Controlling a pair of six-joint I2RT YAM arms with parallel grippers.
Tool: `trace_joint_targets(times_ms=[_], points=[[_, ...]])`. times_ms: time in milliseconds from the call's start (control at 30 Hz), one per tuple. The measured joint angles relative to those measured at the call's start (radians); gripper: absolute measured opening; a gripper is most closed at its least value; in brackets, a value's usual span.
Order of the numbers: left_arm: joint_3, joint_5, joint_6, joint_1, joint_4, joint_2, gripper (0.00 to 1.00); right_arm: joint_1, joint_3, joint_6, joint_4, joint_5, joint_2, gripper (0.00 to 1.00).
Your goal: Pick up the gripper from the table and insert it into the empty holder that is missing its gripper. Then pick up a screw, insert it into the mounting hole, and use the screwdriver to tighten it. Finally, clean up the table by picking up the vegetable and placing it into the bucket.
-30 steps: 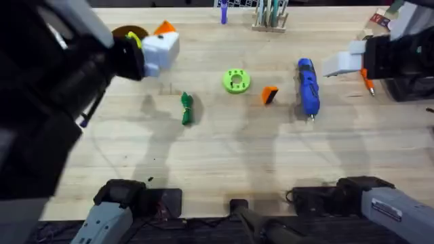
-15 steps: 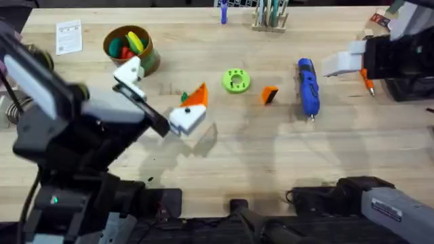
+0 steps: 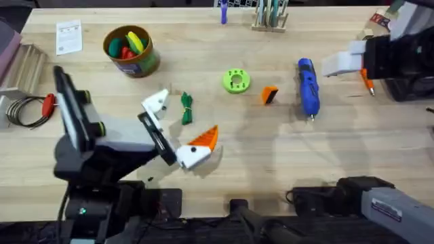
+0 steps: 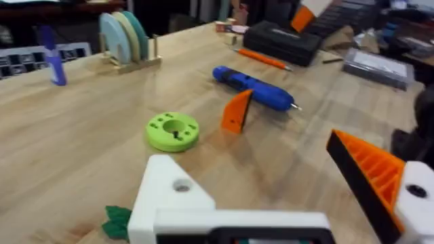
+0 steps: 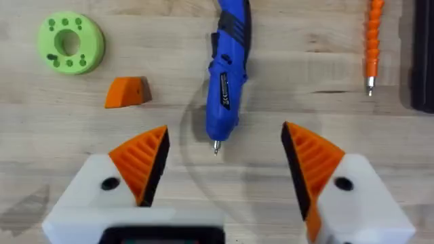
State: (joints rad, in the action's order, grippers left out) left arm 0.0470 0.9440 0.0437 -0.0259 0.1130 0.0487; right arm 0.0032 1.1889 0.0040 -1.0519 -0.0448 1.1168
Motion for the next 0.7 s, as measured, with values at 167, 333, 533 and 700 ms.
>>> trace_joint_targets(times_ms=[167, 333, 533, 700], points=[[-0.026, 0.097, -0.059, -0.016, 0.010, -0.040, 0.986, 0.000, 0.000, 0.000, 0.000, 0.000, 0.000, 0.992], [-0.026, 0.159, -0.079, -0.017, 0.018, -0.040, 0.986, 0.000, 0.000, 0.000, 0.000, 0.000, 0.000, 0.991], [-0.026, 0.185, -0.069, -0.016, 0.021, -0.040, 0.986, 0.000, 0.000, 0.000, 0.000, 0.000, 0.000, 0.992], [-0.028, 0.189, -0.055, -0.001, 0.011, -0.040, 0.985, 0.000, 0.000, 0.000, 0.000, 0.000, 0.000, 0.991]])
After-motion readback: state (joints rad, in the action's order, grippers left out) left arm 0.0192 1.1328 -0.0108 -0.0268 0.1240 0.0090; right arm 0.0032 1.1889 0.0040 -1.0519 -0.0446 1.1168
